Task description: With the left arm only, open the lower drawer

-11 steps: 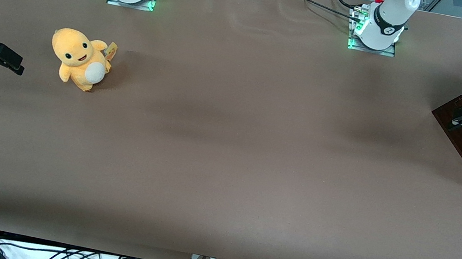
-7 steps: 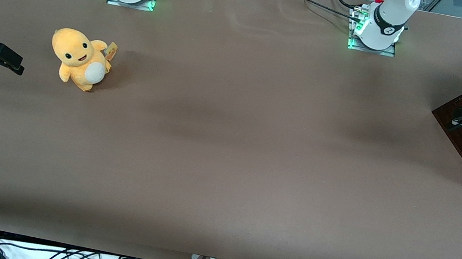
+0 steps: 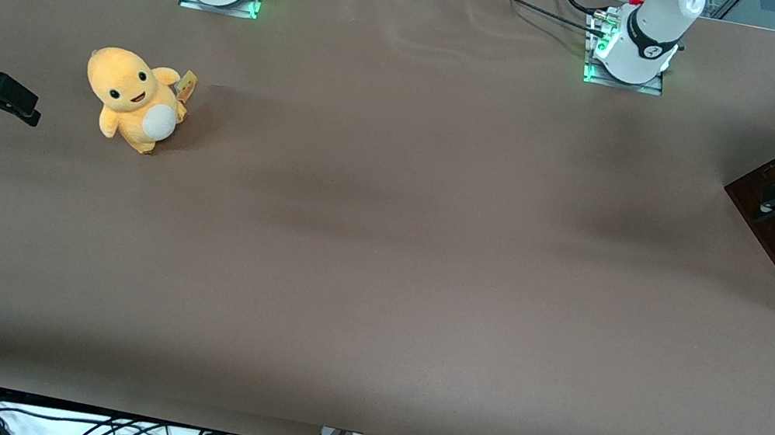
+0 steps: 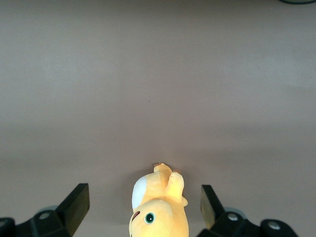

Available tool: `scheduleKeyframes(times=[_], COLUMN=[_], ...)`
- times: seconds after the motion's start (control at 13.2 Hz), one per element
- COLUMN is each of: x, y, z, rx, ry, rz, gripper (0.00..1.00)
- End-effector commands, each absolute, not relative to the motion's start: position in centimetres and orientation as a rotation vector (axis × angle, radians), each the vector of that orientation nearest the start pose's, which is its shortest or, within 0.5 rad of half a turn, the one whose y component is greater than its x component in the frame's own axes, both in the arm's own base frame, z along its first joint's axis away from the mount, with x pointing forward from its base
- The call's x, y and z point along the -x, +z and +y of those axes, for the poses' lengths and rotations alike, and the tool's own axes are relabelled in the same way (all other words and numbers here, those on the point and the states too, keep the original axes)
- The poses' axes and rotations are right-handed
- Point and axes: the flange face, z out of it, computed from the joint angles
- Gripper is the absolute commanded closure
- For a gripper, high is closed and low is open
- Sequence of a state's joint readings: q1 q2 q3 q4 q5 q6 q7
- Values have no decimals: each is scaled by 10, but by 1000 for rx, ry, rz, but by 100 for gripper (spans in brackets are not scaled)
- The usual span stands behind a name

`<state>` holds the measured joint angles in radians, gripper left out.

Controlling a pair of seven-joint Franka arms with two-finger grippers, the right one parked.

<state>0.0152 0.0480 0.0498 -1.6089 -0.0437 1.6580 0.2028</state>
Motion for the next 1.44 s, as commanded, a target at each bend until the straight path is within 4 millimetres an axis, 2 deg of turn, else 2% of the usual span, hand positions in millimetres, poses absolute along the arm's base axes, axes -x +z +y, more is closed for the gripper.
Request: scheduleKeyframes(times=[0.0,0.98,1.21,1.36], x=[-572,-572,-574,-575], y=[588,586,581,568], z=[34,29,25,21], rx=[3149,3148,3150,3158], ry=[-16,-6,8,88], rz=[246,263,251,194], gripper=[0,0,0,0])
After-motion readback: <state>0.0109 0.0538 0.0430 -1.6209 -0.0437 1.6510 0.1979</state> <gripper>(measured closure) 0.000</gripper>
